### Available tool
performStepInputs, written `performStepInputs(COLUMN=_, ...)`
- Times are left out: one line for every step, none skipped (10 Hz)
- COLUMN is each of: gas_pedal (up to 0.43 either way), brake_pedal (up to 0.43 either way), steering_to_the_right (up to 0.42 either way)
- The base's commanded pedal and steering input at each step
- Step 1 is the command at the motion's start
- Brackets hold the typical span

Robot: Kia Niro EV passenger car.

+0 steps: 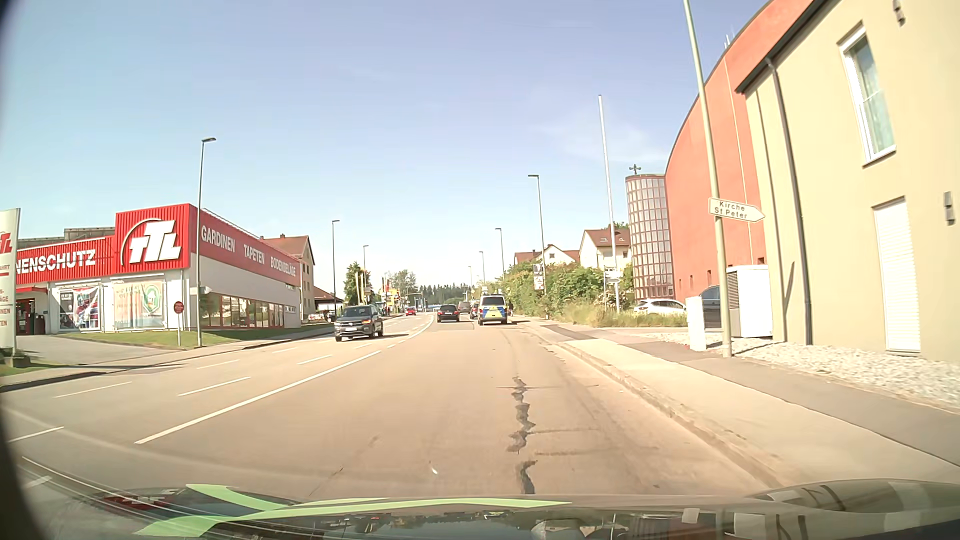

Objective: Follow the waypoints while adhering to traffic rules and regulations

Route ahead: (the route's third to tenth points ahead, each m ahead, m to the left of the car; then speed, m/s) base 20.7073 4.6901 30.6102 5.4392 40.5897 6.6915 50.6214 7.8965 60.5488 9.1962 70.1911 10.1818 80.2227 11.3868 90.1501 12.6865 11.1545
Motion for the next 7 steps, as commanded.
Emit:
performStepInputs(gas_pedal=0.087, brake_pedal=0.000, steering_to_the_right=-0.015)
performStepInputs(gas_pedal=0.087, brake_pedal=0.000, steering_to_the_right=-0.016)
performStepInputs(gas_pedal=0.087, brake_pedal=0.000, steering_to_the_right=-0.016)
performStepInputs(gas_pedal=0.087, brake_pedal=0.000, steering_to_the_right=-0.016)
performStepInputs(gas_pedal=0.087, brake_pedal=0.000, steering_to_the_right=-0.015)
performStepInputs(gas_pedal=0.087, brake_pedal=0.000, steering_to_the_right=-0.015)
performStepInputs(gas_pedal=0.087, brake_pedal=0.000, steering_to_the_right=-0.015)
